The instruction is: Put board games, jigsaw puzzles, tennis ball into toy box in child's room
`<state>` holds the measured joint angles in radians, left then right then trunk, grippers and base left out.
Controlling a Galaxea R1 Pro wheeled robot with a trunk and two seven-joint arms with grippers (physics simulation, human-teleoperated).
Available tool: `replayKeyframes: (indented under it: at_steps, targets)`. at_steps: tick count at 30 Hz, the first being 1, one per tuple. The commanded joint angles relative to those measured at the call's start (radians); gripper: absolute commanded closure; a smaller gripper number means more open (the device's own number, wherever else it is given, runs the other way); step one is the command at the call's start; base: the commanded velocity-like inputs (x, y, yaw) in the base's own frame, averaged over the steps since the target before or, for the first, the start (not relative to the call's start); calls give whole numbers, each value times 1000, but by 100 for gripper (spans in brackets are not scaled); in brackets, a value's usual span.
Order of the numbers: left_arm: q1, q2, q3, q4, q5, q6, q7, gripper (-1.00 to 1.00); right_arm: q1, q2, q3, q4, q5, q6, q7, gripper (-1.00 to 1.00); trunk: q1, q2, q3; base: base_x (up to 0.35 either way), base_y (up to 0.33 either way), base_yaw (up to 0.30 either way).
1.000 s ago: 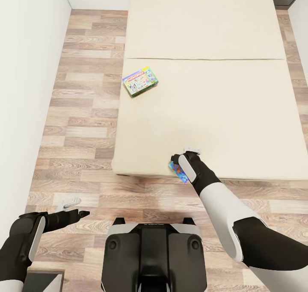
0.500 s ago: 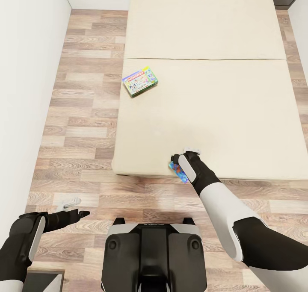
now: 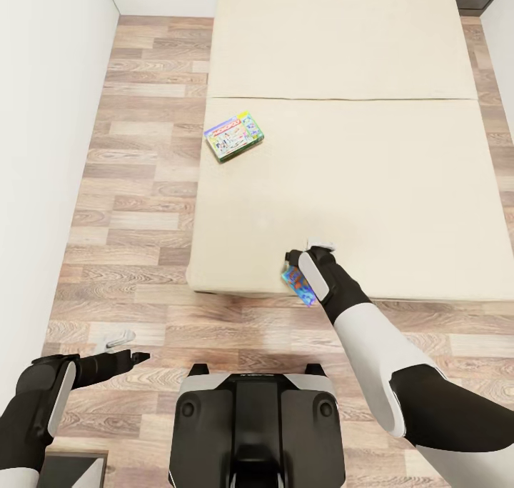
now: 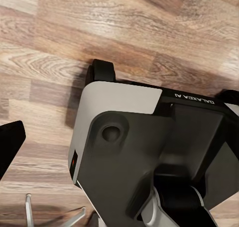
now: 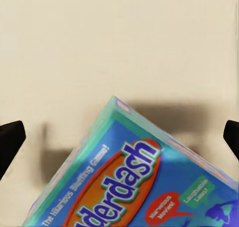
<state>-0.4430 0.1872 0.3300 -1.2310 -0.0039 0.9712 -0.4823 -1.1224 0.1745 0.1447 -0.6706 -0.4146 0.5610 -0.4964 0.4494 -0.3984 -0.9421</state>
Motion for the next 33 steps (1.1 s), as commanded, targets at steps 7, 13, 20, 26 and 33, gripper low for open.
replayKeyframes:
  at_steps: [7,13,20,26,33]
  targets:
    - [0,0,1,-1,-1,6,-4,-100,0,0,3,-47,-9,11,-10,-100,1,-2,-1,0,0,0]
    - [0,0,1,-1,-1,6,-4,-100,4,0,3,-124,-9,54,-10,-100,1,-2,0,0,0,0]
    - [0,0,1,-1,-1,6,-3,-100,32,0,1,-337,-9,160,-6,-100,1,-2,6,0,0,0]
    - [0,0,1,-1,-1,6,-2,-100,147,0,0,-525,-10,241,8,-100,1,-2,15,0,0,-8]
    - [0,0,1,-1,-1,5,-2,-100,234,0,-4,-624,-13,256,23,-100,1,-2,26,0,0,-62]
